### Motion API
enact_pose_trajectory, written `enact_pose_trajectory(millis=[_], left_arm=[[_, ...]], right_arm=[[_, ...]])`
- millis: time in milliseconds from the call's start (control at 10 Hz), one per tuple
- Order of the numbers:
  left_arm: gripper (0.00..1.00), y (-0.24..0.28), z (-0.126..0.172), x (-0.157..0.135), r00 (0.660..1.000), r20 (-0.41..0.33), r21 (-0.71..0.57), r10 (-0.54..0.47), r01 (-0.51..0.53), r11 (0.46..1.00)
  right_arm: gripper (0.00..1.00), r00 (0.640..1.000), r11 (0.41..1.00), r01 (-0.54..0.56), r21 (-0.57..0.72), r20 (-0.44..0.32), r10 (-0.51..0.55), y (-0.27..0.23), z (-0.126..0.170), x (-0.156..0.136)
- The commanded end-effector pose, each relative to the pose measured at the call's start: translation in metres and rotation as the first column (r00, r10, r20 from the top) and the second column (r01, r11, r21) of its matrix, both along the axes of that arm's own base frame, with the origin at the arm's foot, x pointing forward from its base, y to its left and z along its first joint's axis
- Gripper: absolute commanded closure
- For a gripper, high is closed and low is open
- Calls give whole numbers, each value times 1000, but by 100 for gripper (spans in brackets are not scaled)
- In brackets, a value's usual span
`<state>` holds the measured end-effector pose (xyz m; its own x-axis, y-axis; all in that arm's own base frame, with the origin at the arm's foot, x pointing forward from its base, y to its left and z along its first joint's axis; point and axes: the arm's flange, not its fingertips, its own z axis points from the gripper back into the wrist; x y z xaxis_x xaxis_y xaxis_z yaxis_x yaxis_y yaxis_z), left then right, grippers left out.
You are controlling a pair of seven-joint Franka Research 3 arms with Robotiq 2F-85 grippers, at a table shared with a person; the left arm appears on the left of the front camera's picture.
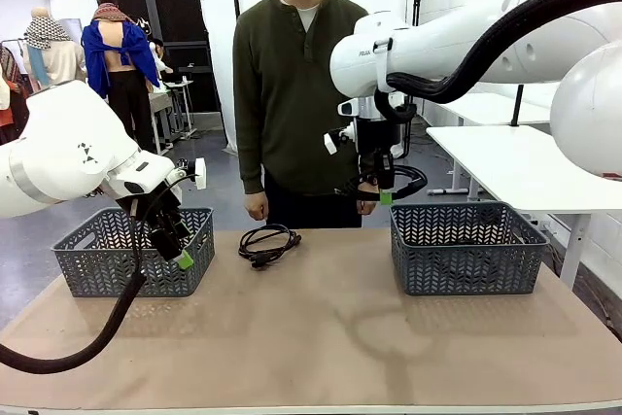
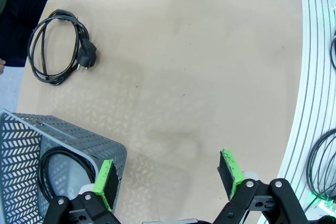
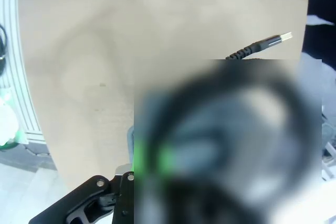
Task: Organize the cables according to human instructions.
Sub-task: Pick up a bundle of cables and place it in the basket indicated by the human.
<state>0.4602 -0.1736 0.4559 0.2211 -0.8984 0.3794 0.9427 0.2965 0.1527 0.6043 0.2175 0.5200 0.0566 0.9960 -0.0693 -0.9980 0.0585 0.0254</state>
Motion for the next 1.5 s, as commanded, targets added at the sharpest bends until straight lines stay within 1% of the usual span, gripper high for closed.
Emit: enact_pose_trajectory(millis=[0,100,200,300,700,800,900,1200,1400], left_arm=[[0,0,3,0,1000,-9,5,-3,3,1000],[0,0,3,0,1000,-9,5,-3,3,1000],[0,0,3,0,1000,-9,5,-3,3,1000],[0,0,3,0,1000,-9,5,-3,3,1000],[0,0,3,0,1000,-9,5,-3,3,1000],[0,0,3,0,1000,-9,5,-3,3,1000],[0,0,3,0,1000,-9,5,-3,3,1000],[0,0,3,0,1000,-9,5,-3,3,1000],[0,0,3,0,1000,-9,5,-3,3,1000]], right_arm=[[100,999,999,-24,24,28,23,-36,-7,-21],[100,999,999,-18,29,36,17,-49,-9,-27],[100,999,999,-30,45,33,29,-60,-11,-33],[100,998,998,-40,49,47,37,-73,-14,-38],[100,998,996,-31,79,51,27,-122,-30,-42],[100,998,996,-42,82,53,37,-131,-35,-39],[100,998,996,-31,85,54,26,-139,-39,-33],[100,998,997,-40,60,42,38,-154,-52,-6],[100,998,997,-38,66,56,34,-158,-60,7]])
